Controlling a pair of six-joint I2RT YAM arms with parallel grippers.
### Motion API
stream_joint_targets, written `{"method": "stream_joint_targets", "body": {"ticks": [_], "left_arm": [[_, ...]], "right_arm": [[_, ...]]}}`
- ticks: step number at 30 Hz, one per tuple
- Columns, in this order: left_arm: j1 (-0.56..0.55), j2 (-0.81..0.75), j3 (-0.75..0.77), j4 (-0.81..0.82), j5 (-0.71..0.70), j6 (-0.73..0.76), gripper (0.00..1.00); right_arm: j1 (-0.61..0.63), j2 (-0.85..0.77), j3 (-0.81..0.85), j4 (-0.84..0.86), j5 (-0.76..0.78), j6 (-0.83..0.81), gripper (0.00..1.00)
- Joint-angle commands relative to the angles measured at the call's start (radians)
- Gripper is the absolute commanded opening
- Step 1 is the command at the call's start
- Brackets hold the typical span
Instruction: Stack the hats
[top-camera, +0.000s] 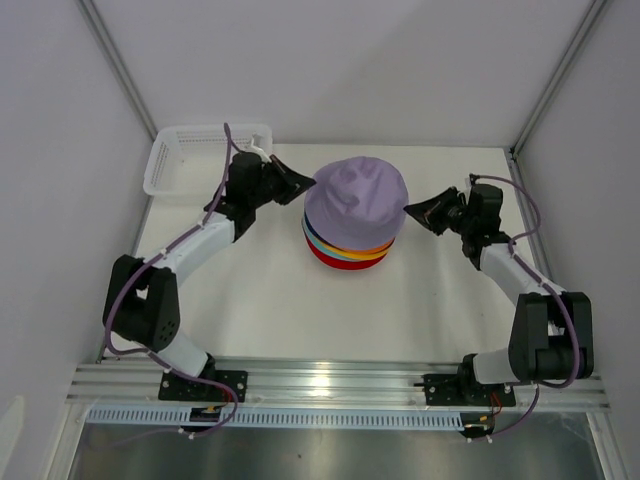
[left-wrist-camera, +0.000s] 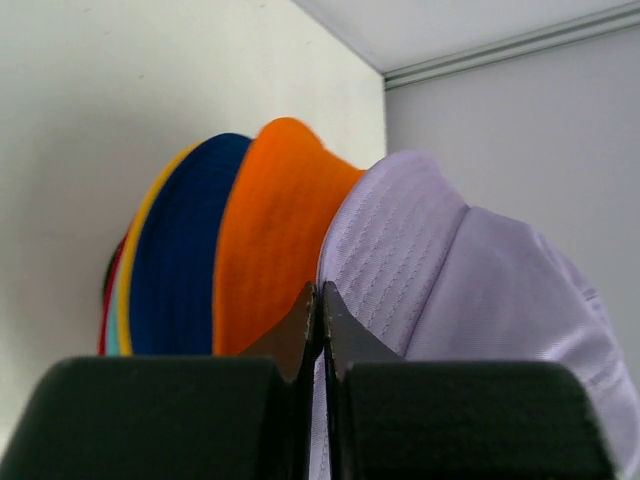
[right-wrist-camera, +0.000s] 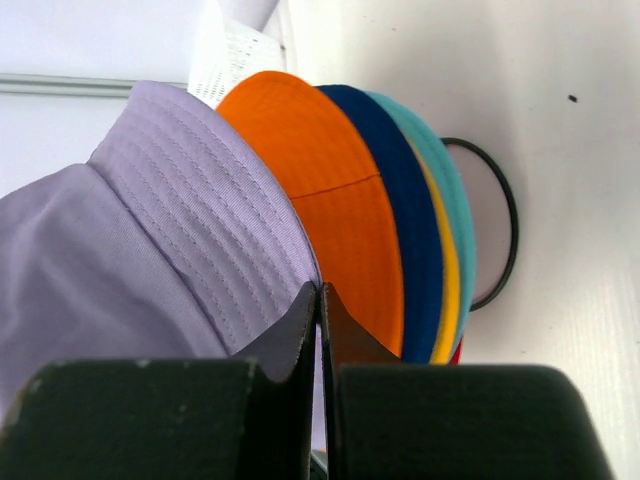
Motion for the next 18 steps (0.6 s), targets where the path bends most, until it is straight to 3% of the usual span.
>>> {"method": "stream_joint_targets", "body": {"ticks": [1,18], "left_arm": [[-0.007,0.017,-0.004,-0.048,-0.088,0.058,0.01],[-0.01,0.052,-0.109,-0.177,-0.214,0.131,0.01]], "right_arm": [[-0.004,0.054,-0.003,0.063,-0.008,-0.036,0.0],[0.068,0.238,0.08,-0.048,-0.061,-0.157,0.0]]}}
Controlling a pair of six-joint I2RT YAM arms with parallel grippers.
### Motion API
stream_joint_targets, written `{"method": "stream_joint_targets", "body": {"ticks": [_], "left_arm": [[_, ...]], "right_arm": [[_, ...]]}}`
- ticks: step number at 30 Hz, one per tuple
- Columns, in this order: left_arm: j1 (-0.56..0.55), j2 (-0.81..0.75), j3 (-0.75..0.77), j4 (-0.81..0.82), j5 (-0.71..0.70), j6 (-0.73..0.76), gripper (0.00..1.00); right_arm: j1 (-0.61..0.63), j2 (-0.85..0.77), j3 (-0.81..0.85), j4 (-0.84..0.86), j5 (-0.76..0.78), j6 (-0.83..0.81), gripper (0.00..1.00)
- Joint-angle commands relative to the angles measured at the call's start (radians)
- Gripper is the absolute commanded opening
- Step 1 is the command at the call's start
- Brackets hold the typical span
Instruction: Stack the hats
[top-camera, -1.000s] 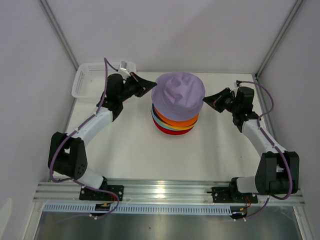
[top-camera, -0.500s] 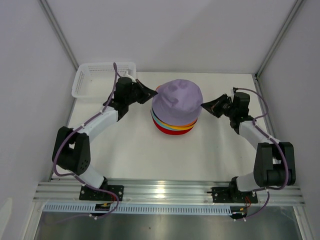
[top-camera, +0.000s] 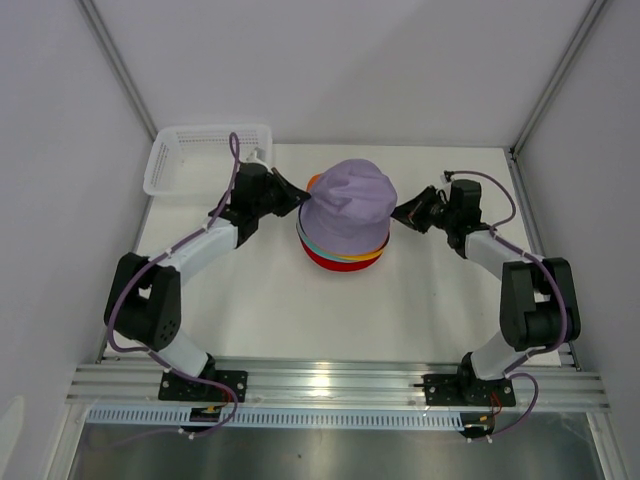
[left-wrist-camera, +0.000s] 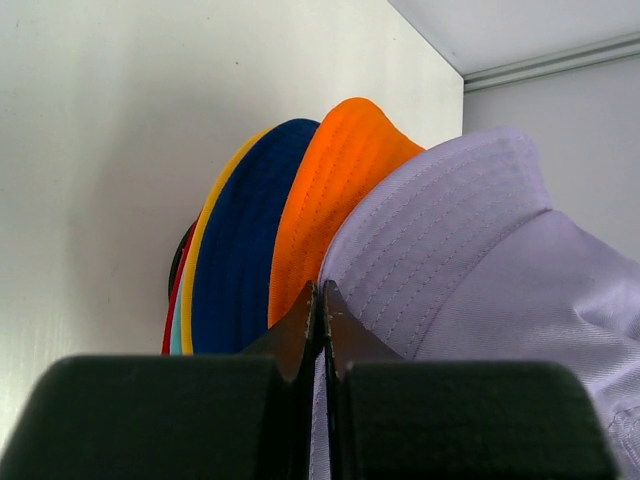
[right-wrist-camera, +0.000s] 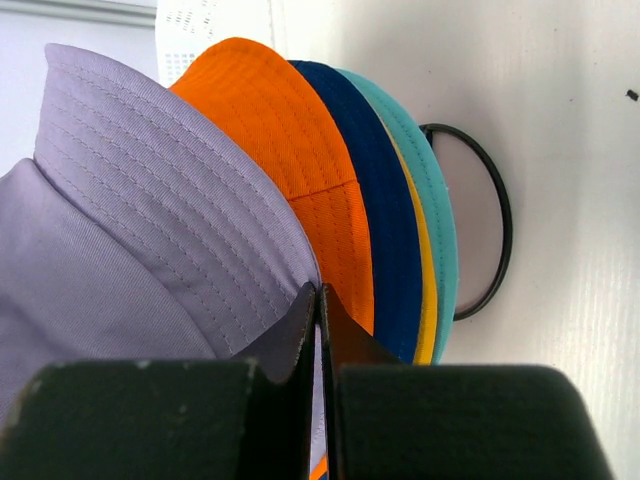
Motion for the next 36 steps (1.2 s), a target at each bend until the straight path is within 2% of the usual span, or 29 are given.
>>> {"method": "stream_joint_targets", "body": {"ticks": [1,4,8,11,18,22,23,25,36], "left_arm": [[0.007,0.033,-0.052,-0.118,-0.093,0.062,0.01],[0.007,0.03,-0.075,-0.115,-0.091,0.074,0.01],[0.007,0.024,-0.086,-0.105,-0.093,0.109,0.01],[0.007,0.03,-0.08,-0.077,-0.075,0.148,0.01],[0.007,0.05,0.004,-0.072,-0.05,0.212,0.01],[0.007,0.051,0.038,-0.085,-0.048,0.246,0.01],[0.007,0.05,0.046,-0.088,-0.045,0.249,0.01],[0.007,0.05,0.05,-0.086,-0.044,0.254,0.01],[0.007,0.07,0.124,-0.109,-0.042,0.29,0.01]], "right_arm": [[0.002,0.025,0.015,-0.135,0.01,-0.092,0.01],[0.001,-0.005,0.032,-0.193,0.021,-0.135,0.08],[-0.01,-0.059,0.065,-0.235,0.024,-0.179,0.25],[-0.036,-0.084,0.101,-0.239,0.02,-0.163,0.29],[-0.076,-0.144,0.124,-0.111,0.035,-0.083,0.36],[-0.079,-0.151,0.142,-0.033,0.055,-0.078,0.47],[-0.077,-0.148,0.141,0.024,0.052,-0.074,0.54],[-0.068,-0.118,0.15,0.069,0.024,-0.06,0.62],[0.01,0.091,0.216,0.254,-0.037,0.031,0.64]]}}
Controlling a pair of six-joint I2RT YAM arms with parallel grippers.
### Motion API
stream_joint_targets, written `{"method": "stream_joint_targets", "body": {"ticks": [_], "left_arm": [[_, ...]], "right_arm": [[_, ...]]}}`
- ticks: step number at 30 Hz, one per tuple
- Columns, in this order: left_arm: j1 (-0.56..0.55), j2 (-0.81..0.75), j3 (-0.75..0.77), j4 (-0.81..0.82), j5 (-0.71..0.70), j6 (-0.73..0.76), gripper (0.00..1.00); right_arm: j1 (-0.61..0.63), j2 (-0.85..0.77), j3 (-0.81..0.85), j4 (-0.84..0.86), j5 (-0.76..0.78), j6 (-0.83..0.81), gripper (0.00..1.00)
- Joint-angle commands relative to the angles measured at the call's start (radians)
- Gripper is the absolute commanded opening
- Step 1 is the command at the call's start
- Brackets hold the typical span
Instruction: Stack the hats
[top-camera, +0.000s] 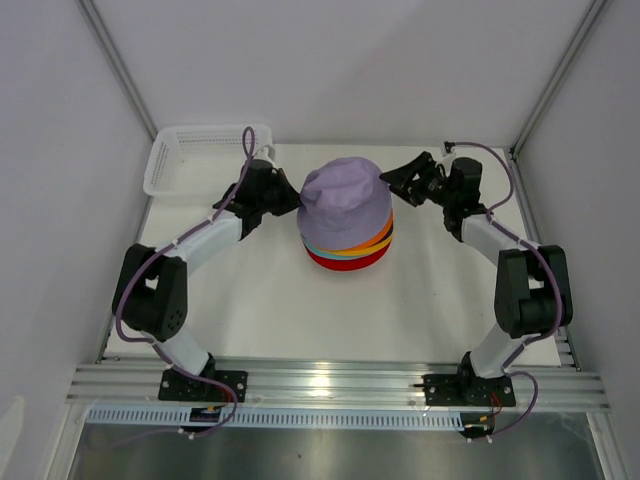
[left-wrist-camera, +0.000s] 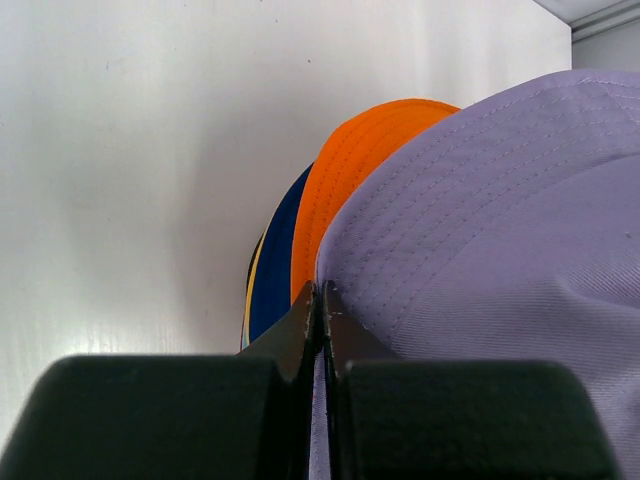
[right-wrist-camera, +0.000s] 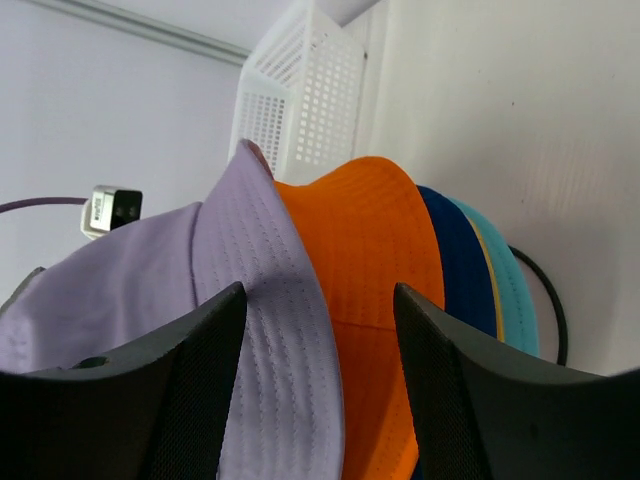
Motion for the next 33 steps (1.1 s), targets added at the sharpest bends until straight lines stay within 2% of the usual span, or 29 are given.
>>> {"method": "stream_joint_targets", "body": {"ticks": [1,6,9,10,12,13,15,23,29,33], "left_arm": [[0.005,0.004,0.065,-0.018,-0.007,0.049,0.01],[0.005,-0.004,0.073,-0.02,-0.009,0.052,0.01],[0.005,-0.007,0.073,-0.023,-0.001,0.052,0.01],[0.005,-0.008,0.076,-0.024,0.0,0.052,0.01],[0.005,-0.013,0.077,-0.029,0.003,0.052,0.01],[0.005,-0.019,0.079,-0.029,0.005,0.052,0.01],[0.005,-0.028,0.08,-0.036,0.007,0.052,0.01],[0.007,-0.142,0.073,-0.058,-0.006,0.082,0.01],[0.008,-0.194,0.114,-0.079,0.013,0.056,0.01],[0.008,-0.171,0.158,-0.093,0.051,0.01,0.01]], "right_arm": [[0.008,0.036,0.044,0.123,-0.034,0.049,0.64],[0.01,0.054,0.049,0.172,-0.049,0.101,0.59],[0.012,0.05,0.047,0.174,-0.048,0.11,0.45],[0.012,0.048,0.046,0.172,-0.045,0.113,0.31],[0.013,0.045,0.041,0.166,-0.042,0.125,0.19],[0.013,0.045,0.04,0.164,-0.042,0.132,0.09],[0.012,0.044,0.026,0.174,-0.048,0.154,0.01],[-0.005,-0.022,-0.046,0.253,-0.036,0.233,0.0],[-0.004,-0.102,-0.062,0.181,0.064,0.282,0.0],[-0.008,-0.122,-0.075,0.158,0.09,0.326,0.0]]}}
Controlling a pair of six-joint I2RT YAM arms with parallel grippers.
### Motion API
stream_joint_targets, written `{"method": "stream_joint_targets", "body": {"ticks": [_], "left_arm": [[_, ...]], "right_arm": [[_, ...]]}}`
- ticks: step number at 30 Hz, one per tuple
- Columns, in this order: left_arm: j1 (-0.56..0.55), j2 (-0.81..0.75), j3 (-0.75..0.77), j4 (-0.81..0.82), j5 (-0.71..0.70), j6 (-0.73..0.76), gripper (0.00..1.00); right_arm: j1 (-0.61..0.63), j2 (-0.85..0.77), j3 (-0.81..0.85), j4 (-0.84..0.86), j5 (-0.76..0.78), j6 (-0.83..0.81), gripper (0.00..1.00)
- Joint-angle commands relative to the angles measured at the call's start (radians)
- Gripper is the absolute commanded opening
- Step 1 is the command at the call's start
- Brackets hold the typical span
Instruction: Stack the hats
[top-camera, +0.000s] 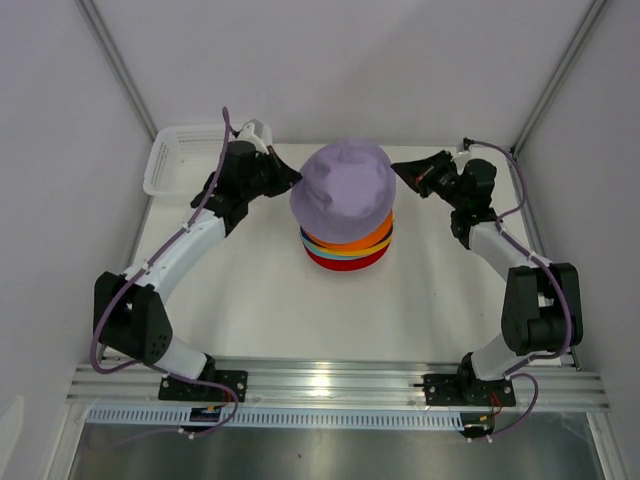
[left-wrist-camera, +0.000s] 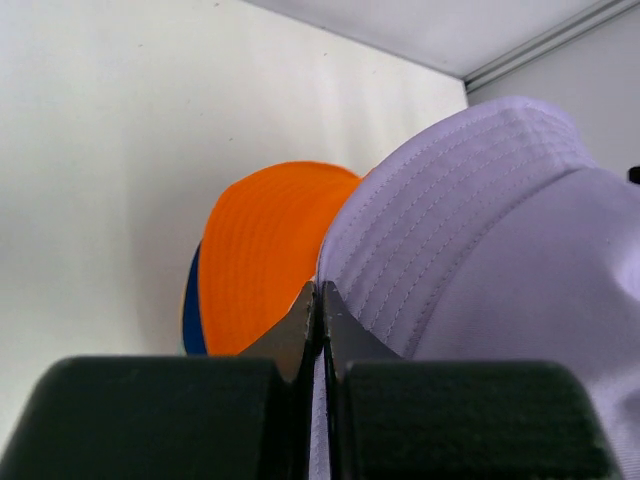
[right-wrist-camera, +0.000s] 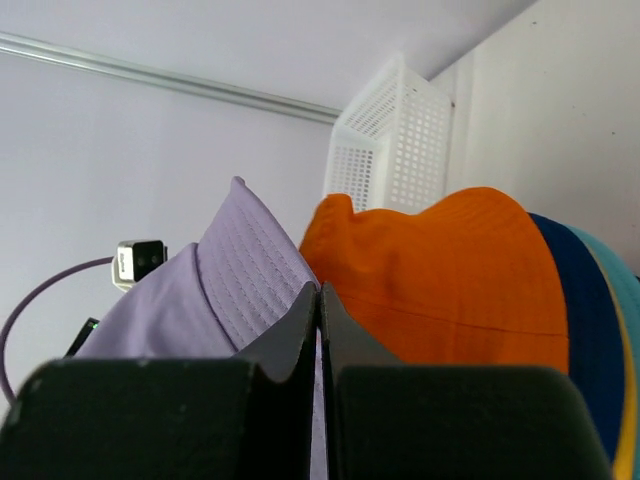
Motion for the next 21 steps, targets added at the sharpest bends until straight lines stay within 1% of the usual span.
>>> {"method": "stream_joint_targets", "body": {"ticks": [1,4,6,11,16,17,21], "left_arm": [[0.005,-0.002,0.068,-0.009,0.04,-0.061,0.01],[0.008,0.035,0.088,0.004,0.072,-0.115,0.01],[0.008,0.058,0.096,0.008,0.071,-0.133,0.01],[0.008,0.124,0.088,0.009,0.034,-0.147,0.01],[0.008,0.147,0.047,0.026,-0.001,-0.132,0.01],[0.008,0.149,0.041,0.026,-0.012,-0.127,0.01],[0.008,0.141,0.004,0.034,-0.019,-0.113,0.01]], "right_arm": [[-0.007,-0.039,-0.016,0.016,0.045,0.064,0.0],[-0.018,-0.02,-0.034,0.086,0.016,0.124,0.0],[-0.021,-0.007,-0.034,0.081,0.013,0.135,0.0],[-0.013,0.017,-0.036,0.01,0.036,0.066,0.0],[-0.015,0.063,-0.039,0.005,-0.027,0.022,0.0],[-0.01,0.063,-0.039,-0.007,-0.021,0.008,0.0],[0.006,0.03,-0.036,-0.164,0.043,-0.11,0.0]]}}
